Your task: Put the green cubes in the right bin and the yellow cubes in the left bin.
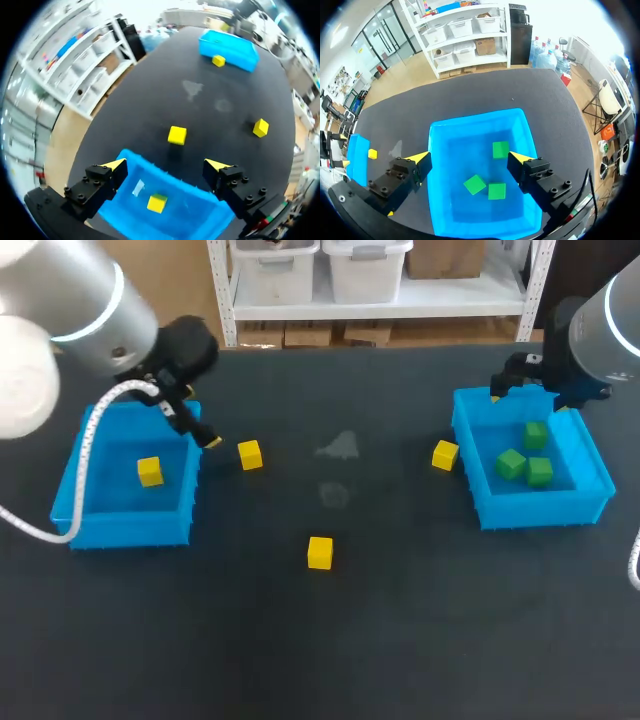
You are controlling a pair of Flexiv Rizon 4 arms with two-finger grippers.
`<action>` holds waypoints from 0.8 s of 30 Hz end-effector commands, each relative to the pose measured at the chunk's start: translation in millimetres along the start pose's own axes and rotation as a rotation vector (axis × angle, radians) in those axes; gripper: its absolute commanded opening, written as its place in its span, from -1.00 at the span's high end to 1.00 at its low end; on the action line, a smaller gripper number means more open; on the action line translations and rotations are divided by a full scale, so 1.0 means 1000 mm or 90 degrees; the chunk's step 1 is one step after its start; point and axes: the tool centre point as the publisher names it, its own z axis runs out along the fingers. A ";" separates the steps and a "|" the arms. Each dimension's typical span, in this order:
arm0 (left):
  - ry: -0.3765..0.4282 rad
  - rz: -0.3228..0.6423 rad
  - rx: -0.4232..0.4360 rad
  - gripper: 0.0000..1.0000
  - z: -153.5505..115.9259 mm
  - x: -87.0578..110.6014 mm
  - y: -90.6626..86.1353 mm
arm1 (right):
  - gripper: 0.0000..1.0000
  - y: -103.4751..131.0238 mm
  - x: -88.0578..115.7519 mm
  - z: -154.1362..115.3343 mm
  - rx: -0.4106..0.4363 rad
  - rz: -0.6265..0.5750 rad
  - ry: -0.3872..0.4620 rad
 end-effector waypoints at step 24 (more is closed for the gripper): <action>0.050 0.040 0.074 -1.00 0.086 -0.023 -0.020 | -1.00 0.000 0.001 0.000 0.001 0.001 -0.004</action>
